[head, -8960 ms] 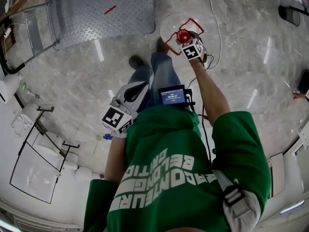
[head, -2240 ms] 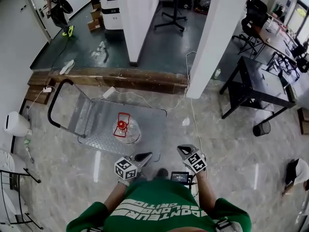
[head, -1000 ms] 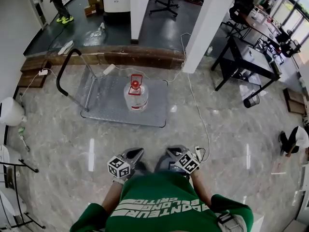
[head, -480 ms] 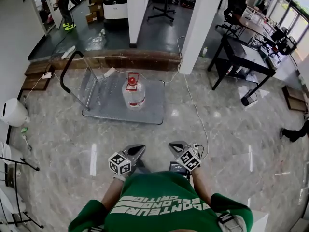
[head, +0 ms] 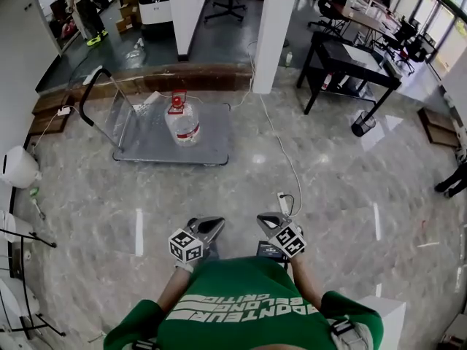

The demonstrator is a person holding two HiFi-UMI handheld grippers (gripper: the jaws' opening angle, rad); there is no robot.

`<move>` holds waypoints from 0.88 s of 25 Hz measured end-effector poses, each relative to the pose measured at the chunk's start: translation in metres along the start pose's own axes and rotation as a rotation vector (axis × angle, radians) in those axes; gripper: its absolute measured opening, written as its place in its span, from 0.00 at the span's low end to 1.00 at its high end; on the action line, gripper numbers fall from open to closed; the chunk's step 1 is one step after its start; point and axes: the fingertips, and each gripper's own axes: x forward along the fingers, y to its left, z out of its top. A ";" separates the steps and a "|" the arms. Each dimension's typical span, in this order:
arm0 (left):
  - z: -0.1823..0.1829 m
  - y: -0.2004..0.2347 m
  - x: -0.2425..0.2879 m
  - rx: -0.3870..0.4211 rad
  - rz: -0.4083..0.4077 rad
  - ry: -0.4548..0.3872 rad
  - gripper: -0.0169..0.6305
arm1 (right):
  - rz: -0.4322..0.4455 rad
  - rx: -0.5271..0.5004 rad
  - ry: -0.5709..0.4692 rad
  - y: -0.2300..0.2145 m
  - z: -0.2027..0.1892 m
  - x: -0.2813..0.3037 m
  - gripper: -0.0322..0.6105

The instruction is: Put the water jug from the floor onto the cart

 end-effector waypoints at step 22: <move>-0.082 -0.118 -0.035 -0.029 0.023 0.001 0.04 | -0.006 0.051 -0.026 0.096 -0.078 -0.096 0.04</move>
